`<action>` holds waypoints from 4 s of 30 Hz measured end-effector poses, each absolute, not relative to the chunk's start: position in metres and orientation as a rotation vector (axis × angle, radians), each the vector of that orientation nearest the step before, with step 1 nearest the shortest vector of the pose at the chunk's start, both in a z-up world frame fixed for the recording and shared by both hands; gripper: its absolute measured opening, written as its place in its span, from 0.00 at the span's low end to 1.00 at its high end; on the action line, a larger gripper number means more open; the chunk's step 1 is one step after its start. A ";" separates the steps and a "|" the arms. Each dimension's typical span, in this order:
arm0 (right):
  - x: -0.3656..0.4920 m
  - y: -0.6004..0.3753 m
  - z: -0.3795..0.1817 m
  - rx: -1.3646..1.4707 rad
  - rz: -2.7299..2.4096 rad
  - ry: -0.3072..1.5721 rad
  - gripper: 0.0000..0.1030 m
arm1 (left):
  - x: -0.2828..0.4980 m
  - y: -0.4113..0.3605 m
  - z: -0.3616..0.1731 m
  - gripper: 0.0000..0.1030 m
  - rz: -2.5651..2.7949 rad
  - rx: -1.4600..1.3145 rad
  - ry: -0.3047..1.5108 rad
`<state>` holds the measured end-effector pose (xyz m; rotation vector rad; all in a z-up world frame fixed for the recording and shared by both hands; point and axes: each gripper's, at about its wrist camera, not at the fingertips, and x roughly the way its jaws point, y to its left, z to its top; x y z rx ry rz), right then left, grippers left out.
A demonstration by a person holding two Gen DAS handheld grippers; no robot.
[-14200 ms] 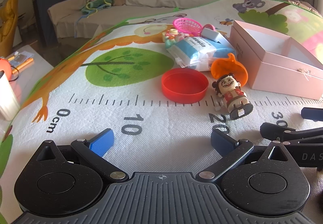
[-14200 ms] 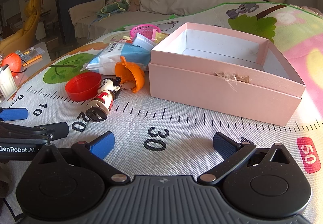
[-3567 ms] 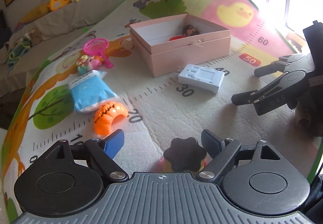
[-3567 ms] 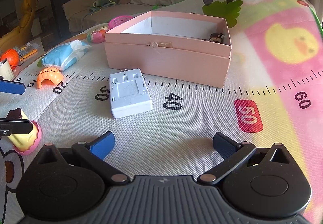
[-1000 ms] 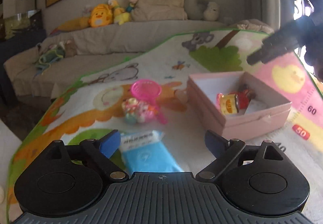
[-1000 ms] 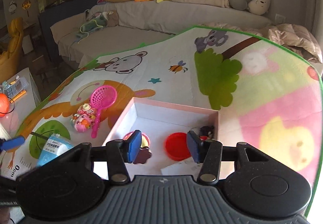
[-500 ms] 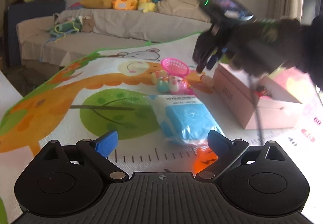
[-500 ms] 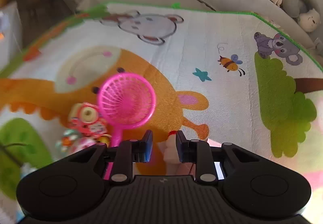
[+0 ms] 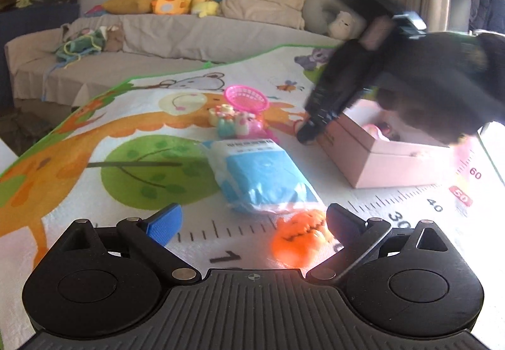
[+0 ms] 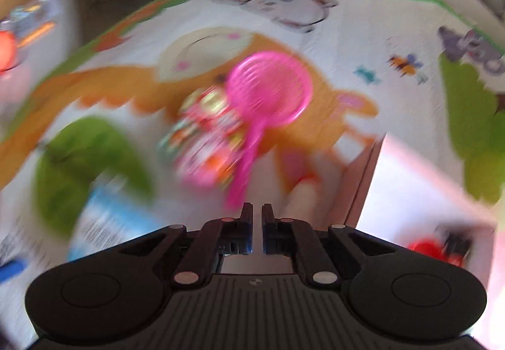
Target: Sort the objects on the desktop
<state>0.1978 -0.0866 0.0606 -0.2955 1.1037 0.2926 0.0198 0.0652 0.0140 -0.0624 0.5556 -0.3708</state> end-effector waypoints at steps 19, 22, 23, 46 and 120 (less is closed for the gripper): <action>0.284 -0.089 0.040 -0.358 0.019 1.035 0.13 | 0.015 0.057 0.008 0.99 -0.304 -0.098 0.602; 0.278 -0.087 0.032 -0.373 0.030 1.061 0.10 | 0.014 0.058 0.008 0.99 -0.328 -0.102 0.594; 0.272 -0.086 0.032 -0.367 0.050 1.080 0.12 | 0.014 0.057 0.008 0.99 -0.335 -0.101 0.593; 0.014 -0.162 0.038 -0.503 0.255 0.985 0.29 | 0.015 0.015 0.006 0.99 -0.303 0.051 0.698; -0.050 -0.277 0.014 -0.113 0.162 0.828 0.79 | 0.009 -0.082 0.013 0.99 -0.533 0.331 0.621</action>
